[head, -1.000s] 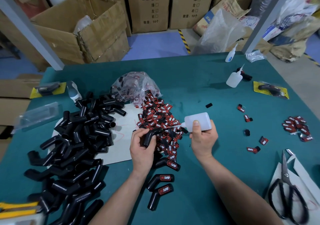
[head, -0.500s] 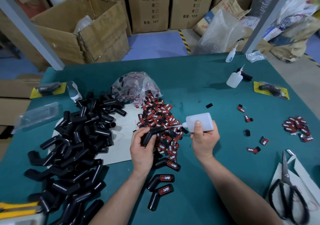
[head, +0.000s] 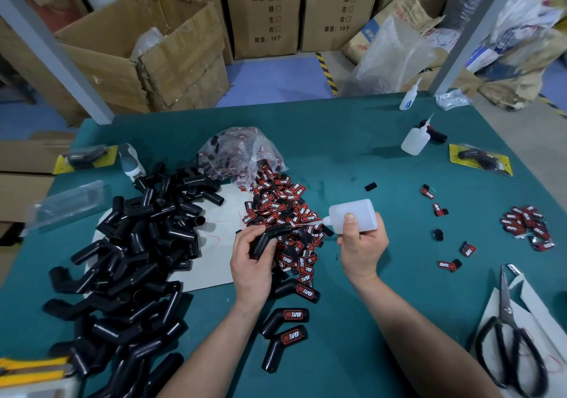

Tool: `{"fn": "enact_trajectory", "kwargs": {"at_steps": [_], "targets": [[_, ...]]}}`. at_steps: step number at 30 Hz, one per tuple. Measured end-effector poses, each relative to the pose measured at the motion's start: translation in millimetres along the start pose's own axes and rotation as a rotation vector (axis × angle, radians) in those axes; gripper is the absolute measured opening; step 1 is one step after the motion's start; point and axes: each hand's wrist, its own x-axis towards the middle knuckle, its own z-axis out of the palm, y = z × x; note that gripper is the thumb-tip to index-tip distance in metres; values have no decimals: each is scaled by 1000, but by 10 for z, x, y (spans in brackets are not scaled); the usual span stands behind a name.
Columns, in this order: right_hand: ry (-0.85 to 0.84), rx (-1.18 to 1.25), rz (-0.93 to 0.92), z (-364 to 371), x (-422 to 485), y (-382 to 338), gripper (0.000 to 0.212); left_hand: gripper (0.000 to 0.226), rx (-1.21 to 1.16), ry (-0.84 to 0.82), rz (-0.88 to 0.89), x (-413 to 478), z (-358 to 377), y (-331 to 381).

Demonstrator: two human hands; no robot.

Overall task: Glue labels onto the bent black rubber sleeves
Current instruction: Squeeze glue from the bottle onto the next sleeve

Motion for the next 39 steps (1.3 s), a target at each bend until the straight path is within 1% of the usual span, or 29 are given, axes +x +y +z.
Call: {"fn": "enact_trajectory", "kwargs": {"at_steps": [4,5,9,13,16,20,22,24,26,29,34,39], "targets": [[4,-3,31,2,-2,11,26,55,-12,3,-9,3,8,-6],[4,-6,28,1,0,15,26,54,-13,3,-6,3,6,-8],[-5,-14,1,-5,2,23,16,51,-5,-4,1,8,0,-30],[2,-20,6,-7,4,42,18,41,-8,10,14,15,0,-32],[6,-17,14,-8,13,46,17,39,-5,9,18,11,-1,-38],[-15,4,39,-4,4,28,29,38,-13,9,26,15,-4,-41],[-42,43,36,-4,-9,2,32,40,-27,3,28,15,-4,-47],[-70,139,31,-3,-19,-44,33,38,-62,0,7,8,-4,-54],[-84,222,49,7,-19,-68,32,36,-98,-3,-9,-3,7,-62],[-99,284,77,19,-20,-87,32,36,-154,-12,-32,-9,15,-54],[-97,323,63,9,-34,-78,31,40,-198,-19,-30,-6,14,-26],[-93,301,37,8,-54,-102,28,37,-213,-21,-51,-12,8,-28]]}}
